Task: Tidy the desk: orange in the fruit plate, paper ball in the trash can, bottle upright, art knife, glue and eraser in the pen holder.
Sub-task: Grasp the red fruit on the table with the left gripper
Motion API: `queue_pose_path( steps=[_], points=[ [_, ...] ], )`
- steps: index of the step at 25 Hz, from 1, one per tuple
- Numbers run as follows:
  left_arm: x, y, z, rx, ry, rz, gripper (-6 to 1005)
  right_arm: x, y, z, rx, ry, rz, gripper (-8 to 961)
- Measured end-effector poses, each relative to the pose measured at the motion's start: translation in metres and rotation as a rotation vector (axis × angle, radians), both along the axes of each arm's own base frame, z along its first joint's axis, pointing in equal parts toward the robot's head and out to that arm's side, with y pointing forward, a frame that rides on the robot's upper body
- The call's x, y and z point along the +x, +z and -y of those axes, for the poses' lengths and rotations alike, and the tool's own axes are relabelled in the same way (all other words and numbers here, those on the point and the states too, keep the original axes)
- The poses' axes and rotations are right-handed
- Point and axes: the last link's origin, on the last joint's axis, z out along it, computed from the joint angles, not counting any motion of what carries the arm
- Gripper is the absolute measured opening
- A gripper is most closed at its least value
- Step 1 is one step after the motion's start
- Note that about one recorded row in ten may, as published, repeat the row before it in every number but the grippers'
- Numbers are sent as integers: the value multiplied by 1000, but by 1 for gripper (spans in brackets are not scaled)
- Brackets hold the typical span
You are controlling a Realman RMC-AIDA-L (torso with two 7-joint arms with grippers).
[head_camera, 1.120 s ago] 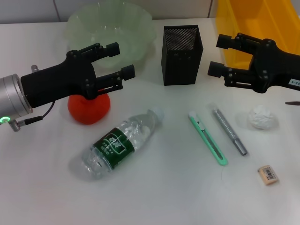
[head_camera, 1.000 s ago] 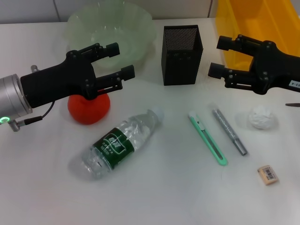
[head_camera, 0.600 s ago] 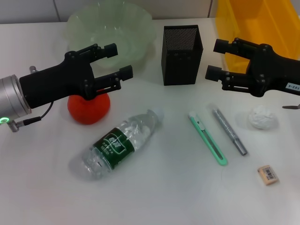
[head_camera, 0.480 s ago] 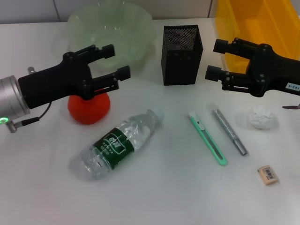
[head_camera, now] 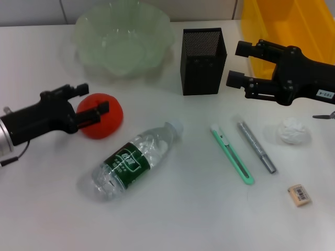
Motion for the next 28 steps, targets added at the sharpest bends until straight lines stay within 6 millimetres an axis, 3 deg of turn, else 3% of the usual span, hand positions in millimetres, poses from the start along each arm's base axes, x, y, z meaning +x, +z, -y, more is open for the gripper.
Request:
queue_pose_path(
  steps=[10,28],
  points=[
    [-11,-24,-6,-13,80,-123,646,0,-5,-4,11,-21,12,819],
    [-4,-23,-25,33,77,-151,587,2,-5,-4,15,-33,10,818]
  ],
)
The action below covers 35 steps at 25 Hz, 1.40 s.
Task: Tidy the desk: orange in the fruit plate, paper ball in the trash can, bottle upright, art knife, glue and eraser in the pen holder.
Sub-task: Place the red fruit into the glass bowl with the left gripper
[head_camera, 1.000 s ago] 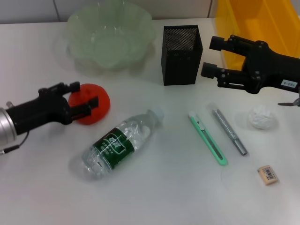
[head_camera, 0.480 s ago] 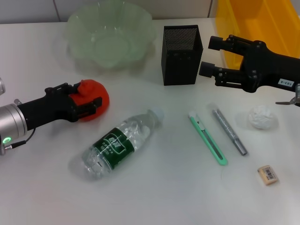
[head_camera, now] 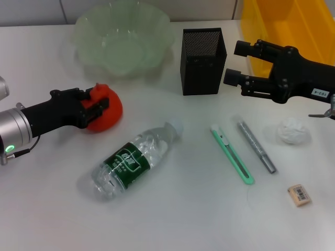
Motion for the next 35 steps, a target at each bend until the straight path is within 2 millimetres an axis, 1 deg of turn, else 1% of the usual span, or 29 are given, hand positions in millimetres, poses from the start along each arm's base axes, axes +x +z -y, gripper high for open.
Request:
queue_pose_path(
  steps=[3,5,7,8,9,10,11,13,14,16,17,18,19,20,22,23,24,25,26,28,30,31,32,35],
  points=[
    [3,2,-3,15,-2,18,577,1,1,1,3,-5,-2,818],
    [3,2,-3,15,-2,18,473,3,1,2,5,-10,-4,818],
    [9,12,-3,45,-25,76,368,5,1,3,4,-17,-8,818],
    [16,23,-2,75,-60,134,316,8,1,6,3,-27,-12,818],
    [18,29,-2,93,-75,156,277,9,1,7,4,-30,-13,818],
    [18,29,-2,93,-75,156,238,9,1,7,4,-30,-13,818],
    [22,36,-3,118,-93,179,199,10,1,8,4,-33,-15,818],
    [35,52,-12,189,-138,226,194,11,1,9,4,-37,-16,818],
    [35,52,-12,189,-138,226,191,11,1,9,4,-37,-16,818],
    [47,56,-22,213,-171,239,186,11,1,9,3,-37,-17,818],
    [57,57,-31,222,-193,243,183,11,1,9,3,-37,-18,818],
    [75,57,-49,233,-214,237,181,11,1,10,0,-35,-20,818],
    [75,57,-49,233,-214,237,178,11,1,10,0,-35,-20,818],
    [85,56,-60,240,-219,226,176,11,1,11,-3,-36,-22,818],
    [97,53,-76,254,-211,201,173,12,1,12,-6,-38,-25,818],
    [107,49,-93,270,-185,170,174,13,1,13,-7,-39,-26,818],
    [110,47,-99,277,-169,153,174,13,1,14,-9,-40,-27,818],
    [110,47,-99,277,-169,153,174,14,1,15,-10,-41,-27,818],
    [112,44,-105,281,-154,134,175,15,1,16,-10,-45,-27,818],
    [115,35,-114,282,-126,64,176,19,1,19,-9,-57,-27,818],
    [115,35,-114,282,-126,64,179,20,1,20,-8,-61,-28,818],
    [113,29,-118,288,-97,12,181,21,1,21,-7,-63,-28,818],
    [112,28,-119,291,-90,3,182,22,1,21,-6,-65,-28,818],
    [110,27,-122,305,-56,-13,272,23,3,21,3,-71,-32,818]
  ],
)
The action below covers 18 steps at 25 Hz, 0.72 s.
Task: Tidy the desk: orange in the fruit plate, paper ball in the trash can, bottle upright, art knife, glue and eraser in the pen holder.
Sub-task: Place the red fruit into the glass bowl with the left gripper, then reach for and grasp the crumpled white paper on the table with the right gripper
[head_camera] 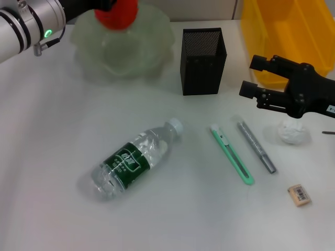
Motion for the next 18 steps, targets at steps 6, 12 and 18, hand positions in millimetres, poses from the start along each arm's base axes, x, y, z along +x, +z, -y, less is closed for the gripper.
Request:
queue_pose_path(
  steps=[6,12,18],
  points=[
    [-3,6,3,7,19,79,562,0,1,-1,3,-2,-4,817],
    [5,8,39,-102,-179,221,699,-4,6,-4,-3,-25,-49,817],
    [-16,-9,83,-135,-274,294,796,-16,29,-15,-75,-97,-48,817]
  ],
)
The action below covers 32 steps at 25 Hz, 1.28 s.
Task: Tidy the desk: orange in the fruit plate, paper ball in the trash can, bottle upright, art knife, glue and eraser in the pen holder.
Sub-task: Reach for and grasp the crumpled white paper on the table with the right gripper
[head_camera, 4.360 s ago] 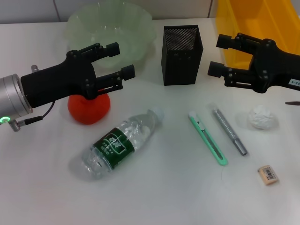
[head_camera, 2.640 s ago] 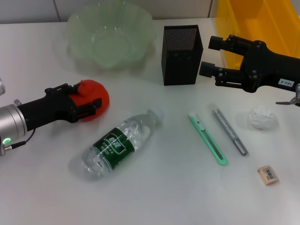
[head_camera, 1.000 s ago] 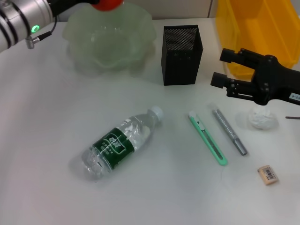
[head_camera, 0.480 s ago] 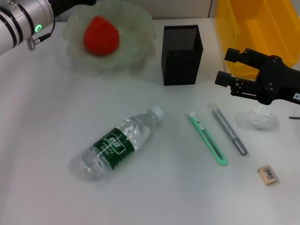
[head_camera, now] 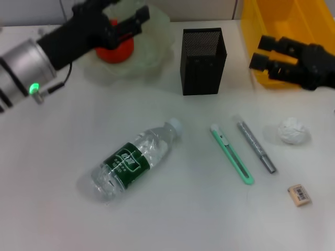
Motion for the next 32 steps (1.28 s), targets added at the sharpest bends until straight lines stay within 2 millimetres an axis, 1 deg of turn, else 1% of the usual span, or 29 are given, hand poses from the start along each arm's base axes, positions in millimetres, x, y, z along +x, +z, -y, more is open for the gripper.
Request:
queue_pose_path(
  steps=[1,2,3,5,6,8,9,10,11,12,14,15,16,19,20,22,24,29,30,32],
  points=[
    [-6,-3,5,1,11,14,798,0,0,0,0,0,0,817],
    [-6,-3,5,1,11,14,800,-3,4,-1,-6,-5,11,817],
    [-10,-5,10,6,15,25,803,-6,9,-3,-21,-16,23,817],
    [-22,-12,27,32,24,54,805,-14,16,-6,-100,-78,87,817],
    [-23,-12,27,33,26,55,805,-14,16,-6,-100,-78,87,817],
    [-26,-16,31,31,35,60,804,-22,19,-11,-178,-162,198,817],
    [-26,-18,31,26,41,60,804,-27,20,-13,-206,-200,268,817],
    [-26,-18,31,26,43,58,804,-35,22,-17,-246,-298,421,817],
    [-27,-18,30,26,45,55,804,-35,22,-17,-246,-298,421,817],
    [-26,-18,30,27,46,52,804,-38,24,-18,-250,-335,485,817],
    [-25,-19,28,30,43,48,805,-46,29,-21,-234,-448,629,817],
    [-24,-19,27,31,41,46,805,-53,34,-22,-229,-536,709,817],
    [-24,-19,27,31,41,46,805,-53,34,-22,-229,-536,709,817],
    [-23,-20,26,29,44,43,805,-60,36,-23,-245,-607,746,817],
    [-24,-20,25,30,50,41,805,-60,37,-25,-244,-662,769,816],
    [-25,-20,25,30,54,41,804,-58,37,-26,-240,-690,784,816],
    [-25,-20,25,31,58,43,804,-50,35,-27,-240,-742,826,816],
    [-24,-21,24,30,62,48,804,-28,23,-33,-284,-833,891,816],
    [-24,-21,24,30,61,49,804,-21,17,-36,-295,-853,903,816],
    [-24,-21,24,30,61,49,804,-15,9,-39,-319,-865,913,816]
  ],
)
